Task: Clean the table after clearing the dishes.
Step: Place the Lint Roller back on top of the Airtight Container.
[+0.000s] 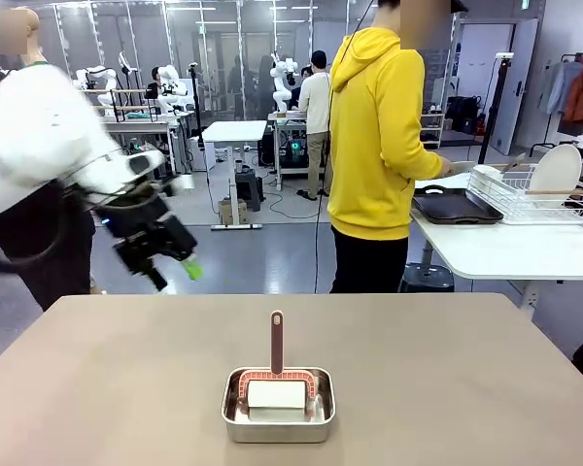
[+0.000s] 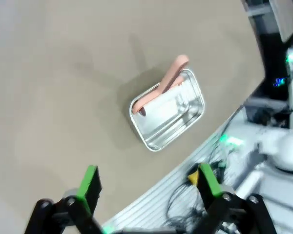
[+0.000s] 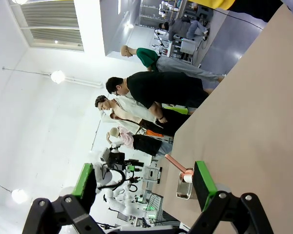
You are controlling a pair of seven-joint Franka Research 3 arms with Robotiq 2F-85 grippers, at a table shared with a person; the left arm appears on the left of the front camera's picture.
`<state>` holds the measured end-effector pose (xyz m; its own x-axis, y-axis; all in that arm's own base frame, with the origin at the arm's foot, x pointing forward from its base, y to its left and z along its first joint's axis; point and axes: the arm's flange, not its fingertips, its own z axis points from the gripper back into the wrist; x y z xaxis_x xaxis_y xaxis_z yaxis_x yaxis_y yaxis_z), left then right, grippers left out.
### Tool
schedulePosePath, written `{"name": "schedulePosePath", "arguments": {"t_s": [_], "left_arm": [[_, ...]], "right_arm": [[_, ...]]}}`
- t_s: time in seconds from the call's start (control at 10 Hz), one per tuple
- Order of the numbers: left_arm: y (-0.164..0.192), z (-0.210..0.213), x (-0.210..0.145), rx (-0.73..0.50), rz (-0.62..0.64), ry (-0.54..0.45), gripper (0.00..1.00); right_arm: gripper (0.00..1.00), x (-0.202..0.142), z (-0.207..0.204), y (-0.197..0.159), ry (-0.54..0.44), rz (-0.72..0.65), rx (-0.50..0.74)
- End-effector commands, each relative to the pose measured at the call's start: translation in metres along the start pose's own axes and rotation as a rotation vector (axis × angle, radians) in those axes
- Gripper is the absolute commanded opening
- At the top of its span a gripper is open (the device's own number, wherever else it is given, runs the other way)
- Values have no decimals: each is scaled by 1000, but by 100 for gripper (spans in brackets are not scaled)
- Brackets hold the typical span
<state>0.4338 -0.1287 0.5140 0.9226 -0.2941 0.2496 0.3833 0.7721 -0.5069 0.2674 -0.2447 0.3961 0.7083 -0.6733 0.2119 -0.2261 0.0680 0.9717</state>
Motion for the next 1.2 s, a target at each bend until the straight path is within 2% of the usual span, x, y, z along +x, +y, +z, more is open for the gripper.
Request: {"name": "schedulePosePath", "arguments": {"t_s": [0.0,0.1,0.2,0.3,0.4,0.5,0.7,0.8,1.0,1.1], "left_arm": [[39,29,-65,-47,116,-269,100],[65,52,-95,-51,167,-359,100],[86,71,-121,-120,190,-409,100],[105,84,-141,-201,119,-471,100],[123,91,-159,-250,112,-483,100],[144,95,-176,-196,137,-534,100],[169,97,-212,-303,132,-640,100],[177,92,-220,-336,147,-666,100],[190,81,-219,-305,209,-666,100],[196,126,-200,-294,184,-662,100]], "right_arm": [[100,-3,1,3,6,5,5],[100,-3,1,3,6,5,5],[100,-3,1,3,6,5,5],[100,-3,1,3,6,5,5],[100,-3,1,3,6,5,5],[100,-3,1,3,6,5,5],[100,-3,1,3,6,5,5],[100,-3,1,3,6,5,5],[100,-3,1,3,6,5,5],[100,-3,1,3,6,5,5]]}}
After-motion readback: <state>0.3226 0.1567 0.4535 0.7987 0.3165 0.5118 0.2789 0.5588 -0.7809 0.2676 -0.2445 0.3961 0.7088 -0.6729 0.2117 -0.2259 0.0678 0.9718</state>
